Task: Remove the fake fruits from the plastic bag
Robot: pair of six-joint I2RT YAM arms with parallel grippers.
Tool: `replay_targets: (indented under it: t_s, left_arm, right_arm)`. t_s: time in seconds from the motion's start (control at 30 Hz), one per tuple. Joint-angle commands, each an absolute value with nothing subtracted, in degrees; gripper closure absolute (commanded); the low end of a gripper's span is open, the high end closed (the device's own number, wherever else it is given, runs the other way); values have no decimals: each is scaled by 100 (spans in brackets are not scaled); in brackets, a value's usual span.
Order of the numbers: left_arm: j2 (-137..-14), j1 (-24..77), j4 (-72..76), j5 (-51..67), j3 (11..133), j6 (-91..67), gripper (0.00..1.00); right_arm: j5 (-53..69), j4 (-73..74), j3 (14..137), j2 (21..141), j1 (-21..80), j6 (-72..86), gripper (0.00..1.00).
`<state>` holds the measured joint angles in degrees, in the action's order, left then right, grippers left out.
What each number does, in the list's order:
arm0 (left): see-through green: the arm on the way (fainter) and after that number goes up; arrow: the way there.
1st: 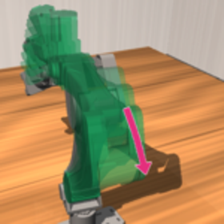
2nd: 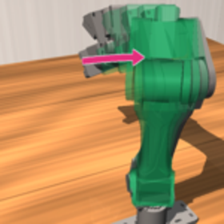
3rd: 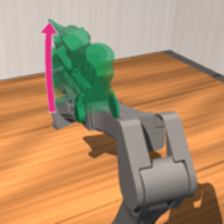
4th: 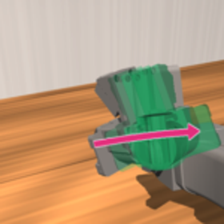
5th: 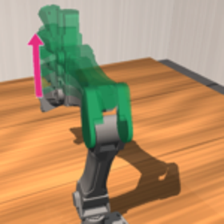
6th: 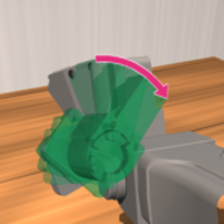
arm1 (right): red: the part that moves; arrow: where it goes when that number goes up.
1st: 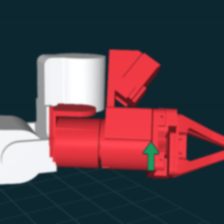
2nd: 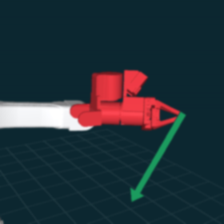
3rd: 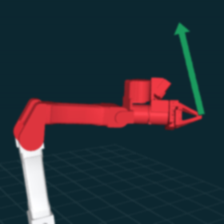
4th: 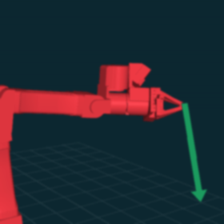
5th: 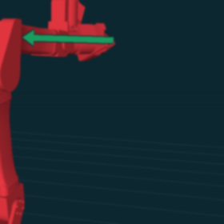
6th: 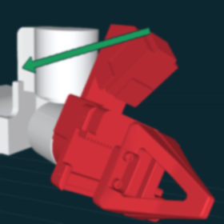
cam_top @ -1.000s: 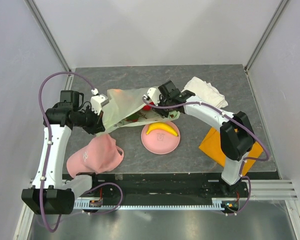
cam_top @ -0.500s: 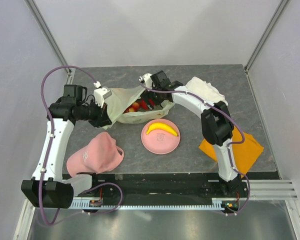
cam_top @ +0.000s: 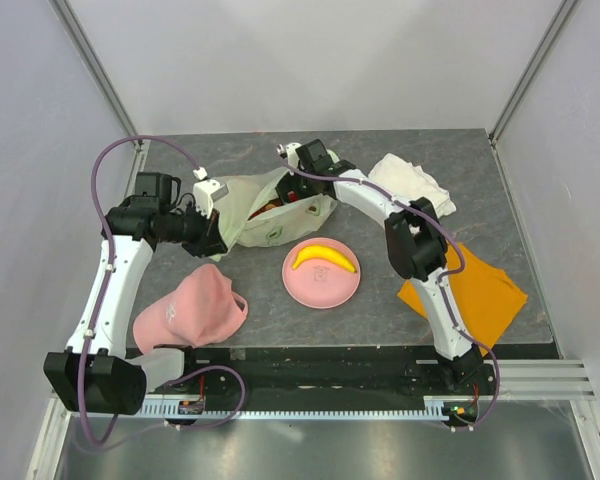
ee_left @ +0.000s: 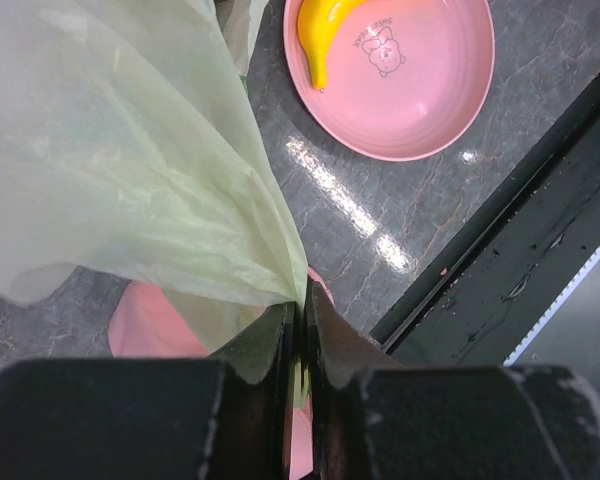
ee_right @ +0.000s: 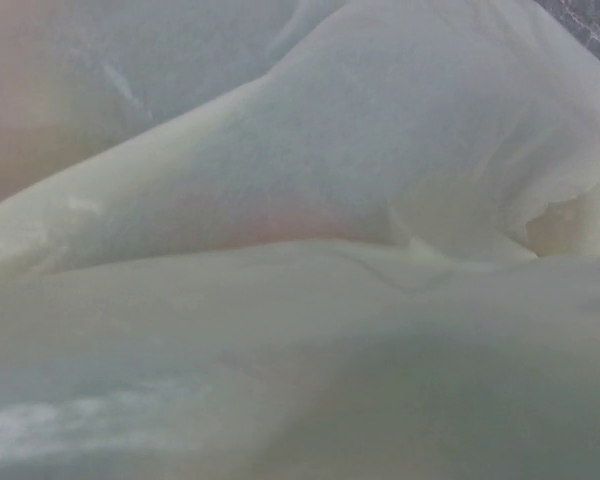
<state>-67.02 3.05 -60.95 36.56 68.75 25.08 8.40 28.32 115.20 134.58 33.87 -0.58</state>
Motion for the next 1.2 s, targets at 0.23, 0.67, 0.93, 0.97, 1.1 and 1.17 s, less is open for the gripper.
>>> replay_targets:
  t_s: [0.23,0.67,0.93,0.97,1.1,1.17]
  left_arm:
    - [-6952,334,-5924,3682,7066,2224,87]
    - [-7189,527,-5107,3744,7154,1855,87]
    - [-7409,589,-4861,3841,7339,1574,87]
    - [-7400,589,-4799,3867,7330,1504,87]
    - [-7269,598,-4746,3876,7278,1371,87]
    - [-7207,589,-4729,3780,7251,1336,87]
  right_arm:
    - [1080,2531,12314,13661,3173,53,43]
    - [4200,3014,9442,10276,2944,-536,49]
    - [4439,3208,8728,9133,3146,-852,49]
    - [4378,3191,8728,9071,3190,-861,49]
    - [4403,3164,8491,8737,3585,-967,49]
    - [4569,3086,8149,8701,3700,-897,49]
